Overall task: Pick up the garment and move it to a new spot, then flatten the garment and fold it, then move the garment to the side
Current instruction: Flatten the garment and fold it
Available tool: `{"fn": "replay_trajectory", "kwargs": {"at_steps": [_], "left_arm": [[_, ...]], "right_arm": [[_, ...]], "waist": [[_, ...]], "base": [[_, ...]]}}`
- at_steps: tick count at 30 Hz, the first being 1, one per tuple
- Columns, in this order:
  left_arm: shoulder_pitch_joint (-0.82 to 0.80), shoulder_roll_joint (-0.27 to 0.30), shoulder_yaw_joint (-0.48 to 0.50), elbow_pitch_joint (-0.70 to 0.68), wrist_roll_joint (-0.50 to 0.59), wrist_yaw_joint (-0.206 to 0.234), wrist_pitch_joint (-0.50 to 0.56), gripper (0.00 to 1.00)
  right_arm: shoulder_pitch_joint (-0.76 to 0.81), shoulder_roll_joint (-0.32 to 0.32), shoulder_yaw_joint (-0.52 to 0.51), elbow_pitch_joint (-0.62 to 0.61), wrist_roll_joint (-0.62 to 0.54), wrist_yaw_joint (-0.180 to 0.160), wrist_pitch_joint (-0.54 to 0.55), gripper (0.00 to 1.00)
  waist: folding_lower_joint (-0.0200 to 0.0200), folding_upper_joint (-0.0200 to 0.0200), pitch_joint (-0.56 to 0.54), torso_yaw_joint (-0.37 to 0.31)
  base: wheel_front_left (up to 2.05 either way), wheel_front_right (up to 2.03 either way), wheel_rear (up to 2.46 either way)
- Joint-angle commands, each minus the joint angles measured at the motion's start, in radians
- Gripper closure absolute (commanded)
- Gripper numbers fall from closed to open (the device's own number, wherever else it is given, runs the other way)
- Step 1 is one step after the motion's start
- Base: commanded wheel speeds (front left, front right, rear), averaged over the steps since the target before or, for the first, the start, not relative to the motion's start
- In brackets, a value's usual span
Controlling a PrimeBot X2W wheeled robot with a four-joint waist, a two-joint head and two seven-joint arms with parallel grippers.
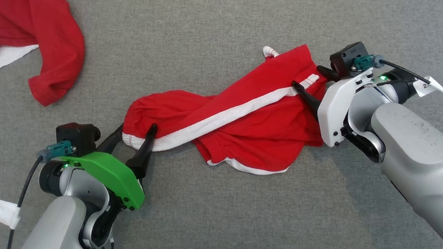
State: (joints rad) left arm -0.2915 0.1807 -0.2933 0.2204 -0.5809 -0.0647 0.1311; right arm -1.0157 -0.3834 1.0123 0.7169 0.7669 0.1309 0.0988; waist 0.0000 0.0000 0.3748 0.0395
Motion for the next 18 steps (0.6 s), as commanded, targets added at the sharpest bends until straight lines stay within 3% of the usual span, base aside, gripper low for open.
{"fn": "replay_trajectory", "kwargs": {"at_steps": [1, 18], "left_arm": [[0.020, 0.010, -0.002, -0.008, -0.015, 0.002, 0.011, 0.00], [0.059, 0.044, -0.029, -0.149, -0.037, 0.003, 0.095, 0.00]], "right_arm": [[-0.014, -0.008, 0.015, 0.008, 0.017, 0.000, -0.013, 0.00], [-0.037, -0.015, 0.100, 0.020, 0.069, 0.000, -0.048, 0.00]], "waist": [[0.0000, 0.0000, -0.002, -0.004], [0.0000, 0.0000, 0.000, -0.010]], "base": [[0.00, 0.00, 0.00], [0.00, 0.00, 0.00]]}}
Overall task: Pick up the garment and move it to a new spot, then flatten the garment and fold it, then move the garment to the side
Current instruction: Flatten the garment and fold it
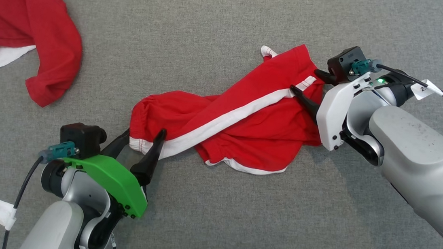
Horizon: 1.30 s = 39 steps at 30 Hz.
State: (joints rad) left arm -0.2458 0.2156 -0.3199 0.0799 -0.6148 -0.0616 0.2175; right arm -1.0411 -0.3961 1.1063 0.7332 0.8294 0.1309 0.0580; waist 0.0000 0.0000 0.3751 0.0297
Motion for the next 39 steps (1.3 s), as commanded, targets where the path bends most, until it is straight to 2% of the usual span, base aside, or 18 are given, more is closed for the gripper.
{"fn": "replay_trajectory", "kwargs": {"at_steps": [1, 12, 22, 23, 24, 25, 26, 39], "left_arm": [[0.016, 0.011, -0.006, -0.018, -0.007, -0.001, 0.017, 0.00], [0.044, 0.033, -0.004, -0.044, -0.030, 0.020, 0.062, 0.00], [0.033, 0.038, -0.005, 0.004, -0.063, -0.004, 0.077, 0.00], [0.029, 0.038, -0.005, 0.009, -0.063, -0.005, 0.074, 0.16], [0.026, 0.035, -0.006, 0.013, -0.065, -0.007, 0.071, 0.51], [0.023, 0.034, -0.007, 0.017, -0.066, -0.009, 0.071, 0.71], [0.022, 0.034, -0.008, 0.022, -0.068, -0.010, 0.072, 1.00], [0.002, 0.036, -0.005, 0.027, -0.070, -0.014, 0.039, 1.00]], "right_arm": [[-0.014, -0.003, 0.009, 0.004, 0.009, 0.000, -0.009, 0.00], [-0.030, -0.001, 0.045, 0.007, 0.034, 0.000, -0.026, 0.00], [-0.042, -0.001, 0.074, 0.014, 0.058, 0.000, -0.038, 0.00], [-0.043, 0.000, 0.077, 0.015, 0.059, 0.000, -0.040, 0.00], [-0.044, 0.001, 0.081, 0.015, 0.061, 0.000, -0.041, 0.00], [-0.045, 0.001, 0.083, 0.016, 0.063, 0.000, -0.042, 0.00], [-0.046, 0.002, 0.086, 0.017, 0.063, 0.000, -0.043, 0.00], [-0.032, 0.010, 0.104, 0.044, 0.103, 0.000, -0.042, 0.01]], "waist": [[0.0000, 0.0000, -0.001, -0.001], [0.0000, 0.0000, -0.006, -0.005], [0.0000, 0.0000, -0.008, -0.008], [0.0000, 0.0000, -0.008, -0.008], [0.0000, 0.0000, -0.009, -0.009], [0.0000, 0.0000, -0.010, -0.010], [0.0000, 0.0000, -0.011, -0.011], [0.0000, 0.0000, -0.012, -0.007]], "base": [[0.00, 0.00, 0.00], [0.00, 0.00, 0.00], [0.00, 0.00, 0.00], [0.00, 0.00, 0.00], [0.00, 0.00, 0.00], [0.00, 0.00, 0.00], [0.00, 0.00, 0.00], [0.00, 0.00, 0.00]]}}
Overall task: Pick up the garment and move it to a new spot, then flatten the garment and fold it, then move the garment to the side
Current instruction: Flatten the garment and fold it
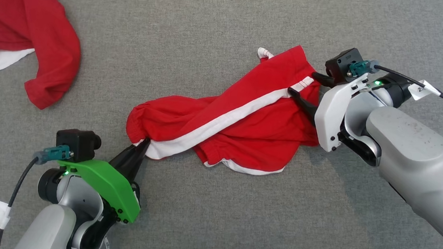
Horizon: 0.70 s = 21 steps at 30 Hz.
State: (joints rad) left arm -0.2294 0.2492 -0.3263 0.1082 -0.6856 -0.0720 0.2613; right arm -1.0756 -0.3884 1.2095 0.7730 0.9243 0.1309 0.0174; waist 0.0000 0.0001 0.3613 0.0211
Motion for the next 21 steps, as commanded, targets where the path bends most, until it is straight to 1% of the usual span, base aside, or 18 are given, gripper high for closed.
{"fn": "replay_trajectory", "kwargs": {"at_steps": [1, 2, 5, 9, 11, 12, 13, 14, 16, 20, 21], "left_arm": [[-0.016, 0.002, 0.000, -0.003, 0.003, -0.003, -0.007, 1.00], [-0.017, 0.002, 0.000, -0.004, 0.004, -0.003, -0.007, 1.00], [-0.020, 0.002, -0.002, -0.006, 0.005, -0.001, -0.010, 1.00], [-0.024, 0.000, -0.004, -0.005, 0.006, 0.001, -0.017, 1.00], [-0.023, 0.002, -0.004, -0.001, 0.004, 0.001, -0.019, 1.00], [-0.023, 0.003, -0.004, 0.000, 0.003, 0.001, -0.021, 1.00], [-0.022, 0.003, -0.003, 0.001, 0.003, 0.002, -0.023, 1.00], [-0.022, 0.003, -0.003, 0.001, 0.003, 0.002, -0.023, 1.00], [-0.022, 0.005, 0.000, 0.003, 0.001, 0.005, -0.026, 1.00], [-0.023, 0.007, 0.006, 0.006, 0.000, 0.010, -0.036, 1.00], [-0.023, 0.007, 0.008, 0.007, -0.001, 0.011, -0.038, 1.00]], "right_arm": [[0.000, 0.004, -0.001, 0.010, 0.011, 0.000, -0.003, 0.02], [-0.003, 0.007, -0.001, 0.016, 0.012, 0.000, -0.004, 0.05], [-0.013, 0.015, 0.003, 0.031, 0.019, 0.000, -0.006, 0.08], [-0.016, 0.025, 0.011, 0.046, 0.019, 0.000, -0.008, 0.20], [-0.018, 0.028, 0.015, 0.048, 0.023, 0.000, -0.010, 0.33], [-0.019, 0.028, 0.017, 0.048, 0.025, 0.000, -0.011, 0.49], [-0.019, 0.028, 0.018, 0.049, 0.028, 0.000, -0.010, 0.53], [-0.019, 0.028, 0.018, 0.049, 0.028, 0.000, -0.010, 0.53], [-0.021, 0.025, 0.022, 0.050, 0.031, 0.000, -0.010, 0.59], [-0.024, 0.018, 0.027, 0.049, 0.040, 0.000, -0.011, 0.77], [-0.026, 0.017, 0.027, 0.047, 0.044, 0.000, -0.016, 0.84]], "waist": [[0.0000, -0.0001, 0.005, 0.004], [0.0000, -0.0001, 0.007, 0.005], [0.0000, -0.0001, 0.013, 0.010], [0.0000, -0.0001, 0.017, 0.017], [0.0000, -0.0001, 0.016, 0.020], [0.0000, -0.0001, 0.016, 0.020], [0.0000, -0.0001, 0.014, 0.021], [0.0000, -0.0001, 0.014, 0.021], [0.0000, -0.0001, 0.012, 0.022], [0.0000, -0.0001, 0.007, 0.022], [0.0000, -0.0001, 0.005, 0.021]], "base": [[0.00, 0.00, 0.00], [0.00, 0.00, 0.00], [0.00, 0.00, 0.00], [0.00, 0.00, 0.00], [0.00, 0.00, 0.00], [0.00, 0.00, 0.00], [0.00, 0.00, 0.00], [0.00, 0.00, 0.00], [0.00, 0.00, 0.00], [0.00, 0.00, 0.00], [0.00, 0.00, 0.00]]}}
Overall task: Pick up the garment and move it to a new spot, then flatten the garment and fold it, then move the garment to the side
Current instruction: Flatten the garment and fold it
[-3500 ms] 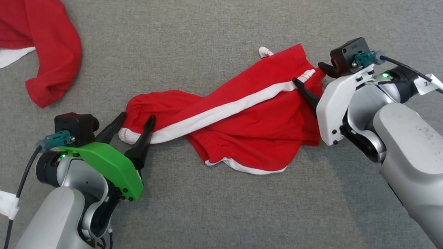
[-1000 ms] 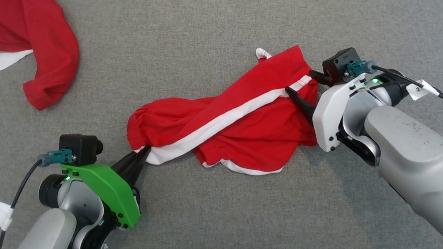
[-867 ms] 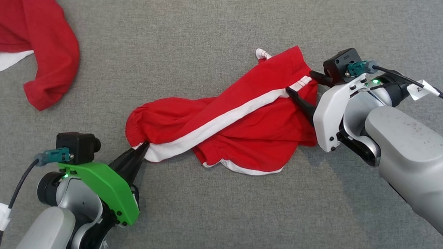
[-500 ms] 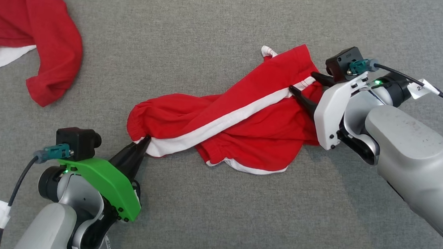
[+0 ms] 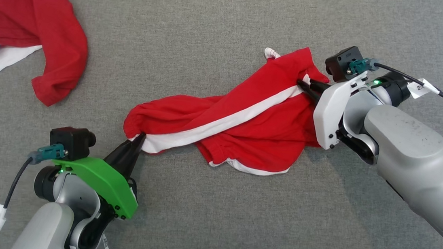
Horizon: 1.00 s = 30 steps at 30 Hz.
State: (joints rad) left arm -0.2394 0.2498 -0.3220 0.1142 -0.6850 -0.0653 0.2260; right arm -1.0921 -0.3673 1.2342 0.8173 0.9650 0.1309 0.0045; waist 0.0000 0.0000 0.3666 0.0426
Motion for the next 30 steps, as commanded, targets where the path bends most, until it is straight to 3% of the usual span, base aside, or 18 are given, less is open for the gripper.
{"fn": "replay_trajectory", "kwargs": {"at_steps": [1, 3, 13, 18, 24, 30], "left_arm": [[-0.013, 0.007, 0.007, 0.002, -0.002, 0.006, -0.008, 1.00], [-0.012, 0.010, 0.014, 0.003, -0.003, 0.011, -0.015, 1.00], [0.016, 0.033, 0.068, -0.046, -0.008, 0.040, -0.069, 1.00], [0.063, 0.042, 0.084, -0.141, -0.008, 0.060, -0.084, 1.00], [0.171, 0.023, 0.068, -0.242, -0.013, 0.092, -0.091, 1.00], [0.259, -0.007, 0.025, -0.206, -0.016, 0.099, -0.101, 1.00]], "right_arm": [[-0.012, -0.006, 0.002, -0.001, 0.004, 0.000, -0.008, 0.91], [-0.018, -0.010, 0.000, -0.011, 0.012, 0.000, -0.022, 1.00], [0.008, -0.053, -0.039, -0.109, 0.066, 0.000, -0.112, 1.00], [0.081, -0.123, -0.112, -0.210, 0.112, 0.000, -0.200, 1.00], [0.285, -0.205, -0.204, -0.310, 0.111, -0.001, -0.254, 1.00], [0.514, -0.212, -0.300, -0.328, 0.079, -0.001, -0.267, 1.00]], "waist": [[0.0000, 0.0000, -0.002, -0.001], [0.0000, 0.0000, -0.008, -0.003], [0.0000, 0.0000, -0.063, -0.027], [0.0000, 0.0000, -0.100, -0.050], [0.0000, 0.0000, -0.112, -0.082], [0.0000, 0.0000, -0.094, -0.124]], "base": [[0.00, 0.00, 0.00], [0.00, 0.00, 0.00], [0.00, 0.00, 0.00], [0.00, 0.00, 0.00], [0.00, 0.00, 0.00], [0.00, 0.00, 0.00]]}}
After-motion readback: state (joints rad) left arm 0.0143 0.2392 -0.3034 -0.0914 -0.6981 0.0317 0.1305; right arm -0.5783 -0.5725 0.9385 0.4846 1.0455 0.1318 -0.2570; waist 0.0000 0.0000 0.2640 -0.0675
